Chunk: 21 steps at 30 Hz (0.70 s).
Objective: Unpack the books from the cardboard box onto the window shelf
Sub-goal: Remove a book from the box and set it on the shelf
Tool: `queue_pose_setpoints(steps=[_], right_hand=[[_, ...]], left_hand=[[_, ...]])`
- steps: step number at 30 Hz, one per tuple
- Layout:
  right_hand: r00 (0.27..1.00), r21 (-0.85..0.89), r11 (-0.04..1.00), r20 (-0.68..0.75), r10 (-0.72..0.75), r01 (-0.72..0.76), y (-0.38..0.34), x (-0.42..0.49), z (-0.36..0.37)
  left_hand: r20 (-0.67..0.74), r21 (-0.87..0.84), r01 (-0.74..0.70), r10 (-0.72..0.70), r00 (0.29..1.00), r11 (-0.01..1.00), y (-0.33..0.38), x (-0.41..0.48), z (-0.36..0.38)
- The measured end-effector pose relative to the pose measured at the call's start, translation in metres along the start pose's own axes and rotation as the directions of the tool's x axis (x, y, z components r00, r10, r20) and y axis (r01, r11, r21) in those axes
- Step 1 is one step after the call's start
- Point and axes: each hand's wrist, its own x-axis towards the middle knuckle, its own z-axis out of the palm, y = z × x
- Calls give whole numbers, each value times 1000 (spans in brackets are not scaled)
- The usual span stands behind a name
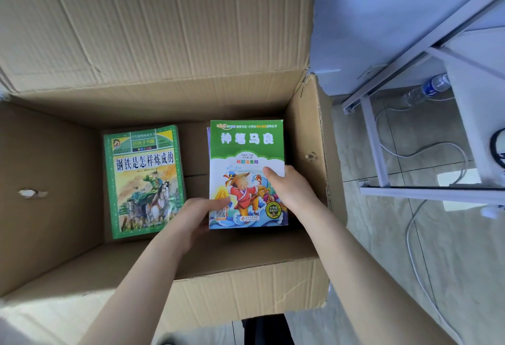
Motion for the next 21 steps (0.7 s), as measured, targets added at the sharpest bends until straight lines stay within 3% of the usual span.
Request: queue_pose_setpoints(steps=[5, 10, 15, 21], right_hand=[[998, 140, 989, -44, 42, -35, -2, 3, -3], [992, 279, 952, 44, 117, -124, -9, 13, -10], [996, 247, 965, 48, 79, -88, -19, 8, -15], [995, 324, 943, 47, -92, 72, -58, -54, -26]], left_hand=[[97, -87, -22, 30, 995, 996, 9, -10, -12], [177, -130, -35, 58, 983, 991, 7, -12, -24], [226, -133, -95, 124, 966, 987, 0, -25, -20], [191, -151, -263, 289, 938, 953, -9, -87, -51]])
